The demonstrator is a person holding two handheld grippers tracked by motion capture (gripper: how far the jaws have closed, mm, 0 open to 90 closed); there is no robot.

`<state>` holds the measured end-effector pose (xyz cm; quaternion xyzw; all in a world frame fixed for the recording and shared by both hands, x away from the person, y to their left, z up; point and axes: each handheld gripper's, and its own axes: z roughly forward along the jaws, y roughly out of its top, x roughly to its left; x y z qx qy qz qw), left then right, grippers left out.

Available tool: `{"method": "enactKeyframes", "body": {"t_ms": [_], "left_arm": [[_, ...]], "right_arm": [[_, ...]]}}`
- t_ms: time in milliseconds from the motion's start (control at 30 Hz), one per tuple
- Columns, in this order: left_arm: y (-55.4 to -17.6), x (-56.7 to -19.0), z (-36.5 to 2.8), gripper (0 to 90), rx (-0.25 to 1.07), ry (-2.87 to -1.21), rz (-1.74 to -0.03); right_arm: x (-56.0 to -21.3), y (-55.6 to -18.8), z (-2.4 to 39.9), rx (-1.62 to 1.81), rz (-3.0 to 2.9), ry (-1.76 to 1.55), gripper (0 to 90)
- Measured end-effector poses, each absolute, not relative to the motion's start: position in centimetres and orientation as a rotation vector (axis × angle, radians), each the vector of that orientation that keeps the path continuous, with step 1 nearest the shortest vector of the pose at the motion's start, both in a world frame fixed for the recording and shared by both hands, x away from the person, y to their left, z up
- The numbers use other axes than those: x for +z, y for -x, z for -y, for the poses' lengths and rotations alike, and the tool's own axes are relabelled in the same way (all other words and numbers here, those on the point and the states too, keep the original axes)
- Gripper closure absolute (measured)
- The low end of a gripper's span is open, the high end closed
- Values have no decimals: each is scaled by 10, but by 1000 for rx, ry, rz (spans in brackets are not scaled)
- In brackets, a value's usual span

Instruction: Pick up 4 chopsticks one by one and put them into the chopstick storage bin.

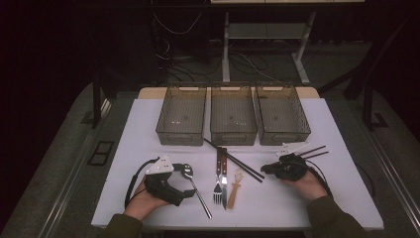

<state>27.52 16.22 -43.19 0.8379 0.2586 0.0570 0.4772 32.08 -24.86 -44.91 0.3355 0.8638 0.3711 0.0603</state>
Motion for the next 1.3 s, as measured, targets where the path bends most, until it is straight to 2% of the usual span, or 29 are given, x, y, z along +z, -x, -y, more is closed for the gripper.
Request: {"method": "enactKeyframes", "body": {"t_ms": [1300], "left_arm": [[-275,-432,-162,0,138,-2048,-630]], "right_arm": [[-450,-328,242,1115,-2592,-982,899]]}}
